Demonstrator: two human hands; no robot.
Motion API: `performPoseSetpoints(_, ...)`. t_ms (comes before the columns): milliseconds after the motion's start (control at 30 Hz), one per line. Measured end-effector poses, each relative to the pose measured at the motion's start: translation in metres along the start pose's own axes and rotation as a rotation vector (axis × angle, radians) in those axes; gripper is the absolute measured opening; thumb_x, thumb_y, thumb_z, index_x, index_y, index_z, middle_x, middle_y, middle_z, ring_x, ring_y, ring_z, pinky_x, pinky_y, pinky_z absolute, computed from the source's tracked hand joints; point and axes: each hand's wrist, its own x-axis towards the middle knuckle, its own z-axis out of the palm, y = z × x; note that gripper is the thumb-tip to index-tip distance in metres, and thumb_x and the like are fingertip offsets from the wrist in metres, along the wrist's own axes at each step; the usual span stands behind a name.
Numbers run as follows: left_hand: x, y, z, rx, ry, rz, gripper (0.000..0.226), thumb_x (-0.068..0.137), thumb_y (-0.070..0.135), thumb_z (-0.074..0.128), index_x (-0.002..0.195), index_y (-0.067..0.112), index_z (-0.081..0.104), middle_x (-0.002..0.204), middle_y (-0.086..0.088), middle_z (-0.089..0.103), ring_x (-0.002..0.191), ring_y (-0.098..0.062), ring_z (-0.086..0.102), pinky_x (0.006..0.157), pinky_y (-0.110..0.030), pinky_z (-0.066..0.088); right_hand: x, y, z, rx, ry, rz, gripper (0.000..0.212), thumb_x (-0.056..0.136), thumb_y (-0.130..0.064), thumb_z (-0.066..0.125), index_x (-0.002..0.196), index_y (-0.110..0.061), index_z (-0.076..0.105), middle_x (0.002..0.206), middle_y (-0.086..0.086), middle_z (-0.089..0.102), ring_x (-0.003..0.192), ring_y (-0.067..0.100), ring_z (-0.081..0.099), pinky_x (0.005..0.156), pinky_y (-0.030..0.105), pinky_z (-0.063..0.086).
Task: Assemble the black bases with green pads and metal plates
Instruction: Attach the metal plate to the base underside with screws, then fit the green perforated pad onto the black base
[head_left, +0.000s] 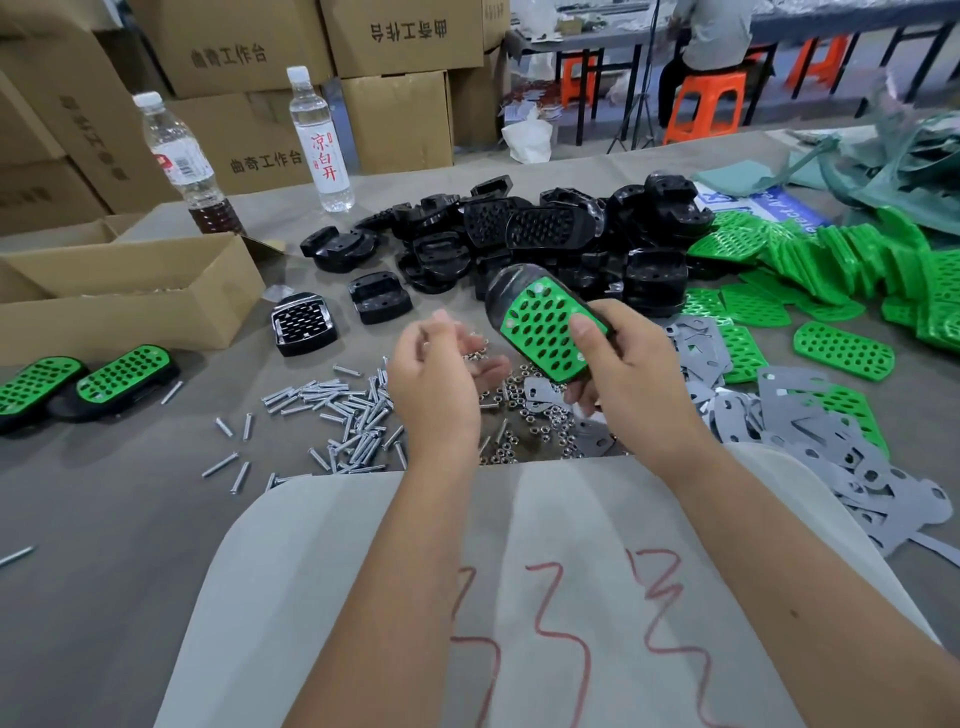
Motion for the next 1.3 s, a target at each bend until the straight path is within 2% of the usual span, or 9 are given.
performPoseSetpoints(300,0.030,0.010,-0.026,-0.093,0.132,-0.136,0.024,0.105,0.029,0.053,0.094,0.010,0.060,0.075,-0.007,0.069,0.048,-0.016,0.063,0.044,-0.024,0.050,0.003,-0.002,0.030,0.130,-0.023,0.154,0.033,0.107,-0.030,0.056,0.097,-0.003,0.072,0.066,-0.001,0.058,0.040,0.001,0.040,0.041,0.013,0.029)
performPoseSetpoints(467,0.040,0.016,-0.045,0.086,0.190,-0.120,0.019,0.090,0.031,0.072,0.074,0.021,0.070,0.077,0.000,0.075,0.077,-0.023,0.073,0.079,-0.048,0.065,0.009,-0.026,0.099,0.208,-0.163,0.326,0.036,0.106,-0.034,0.057,0.099,-0.001,0.068,0.075,0.013,0.059,0.038,0.005,0.041,0.036,0.018,0.030)
performPoseSetpoints(600,0.056,0.024,-0.088,0.074,0.525,-0.122,0.024,0.079,0.037,0.072,0.072,0.015,0.065,0.082,-0.010,0.073,0.086,-0.037,0.073,0.082,-0.051,0.062,0.013,-0.039,0.166,0.150,-0.123,0.376,0.024,0.101,-0.036,0.065,0.108,-0.014,0.065,0.094,0.006,0.068,0.072,0.018,0.056,0.071,0.037,0.046)
performPoseSetpoints(733,0.072,0.035,-0.132,-0.160,0.758,-0.077,0.019,0.090,0.021,0.075,0.082,0.007,0.065,0.087,-0.012,0.072,0.085,-0.034,0.073,0.072,-0.039,0.063,0.018,-0.064,0.217,0.307,-0.300,0.312,0.011,0.102,-0.008,0.061,0.113,-0.008,0.062,0.091,0.005,0.063,0.079,0.017,0.060,0.087,0.042,0.055)
performPoseSetpoints(867,0.072,0.047,-0.145,-0.294,0.729,-0.005,0.009,0.096,0.009,0.064,0.089,0.004,0.064,0.084,-0.011,0.070,0.070,-0.022,0.064,0.071,-0.031,0.050,0.018,-0.074,0.242,0.309,-0.541,0.229,0.029,0.101,0.001,0.059,0.130,-0.002,0.065,0.113,0.007,0.065,0.100,0.016,0.061,0.103,0.036,0.052)
performPoseSetpoints(967,0.064,0.049,-0.141,-0.250,0.717,0.030,0.023,0.095,-0.001,0.058,0.073,0.003,0.053,0.065,-0.006,0.056,0.057,-0.015,0.056,0.066,-0.029,0.051,0.017,-0.065,0.239,0.186,-0.478,0.135,0.024,0.100,0.000,0.059,0.121,-0.002,0.071,0.104,0.005,0.068,0.089,0.012,0.060,0.092,0.028,0.049)
performPoseSetpoints(1100,0.066,0.050,-0.131,-0.149,0.733,-0.022,0.015,0.090,0.008,0.064,0.099,-0.004,0.063,0.110,-0.030,0.069,0.086,-0.034,0.068,0.098,-0.045,0.057,0.025,-0.045,0.218,-0.381,-0.280,-0.112,0.022,0.097,-0.006,0.058,0.102,-0.011,0.079,0.099,0.003,0.076,0.097,0.020,0.064,0.086,0.025,0.047)
performPoseSetpoints(1167,0.073,0.060,-0.133,-0.173,0.716,0.003,0.049,0.089,0.007,0.064,0.136,-0.005,0.057,0.139,-0.027,0.061,0.121,-0.038,0.064,0.109,-0.045,0.049,0.035,-0.038,0.206,-0.718,-0.248,-0.246,0.023,0.095,-0.010,0.056,0.106,-0.014,0.076,0.106,0.006,0.074,0.109,0.026,0.057,0.095,0.034,0.046)
performPoseSetpoints(1300,0.091,0.074,-0.126,-0.179,0.686,0.269,0.072,0.092,-0.001,0.058,0.160,0.013,0.037,0.171,-0.007,0.023,0.144,-0.019,0.044,0.098,-0.009,0.040,0.062,-0.028,0.190,-0.988,-0.220,-0.234,0.036,0.093,-0.020,0.061,0.129,-0.017,0.061,0.133,0.009,0.058,0.130,0.032,0.041,0.100,0.044,0.043)
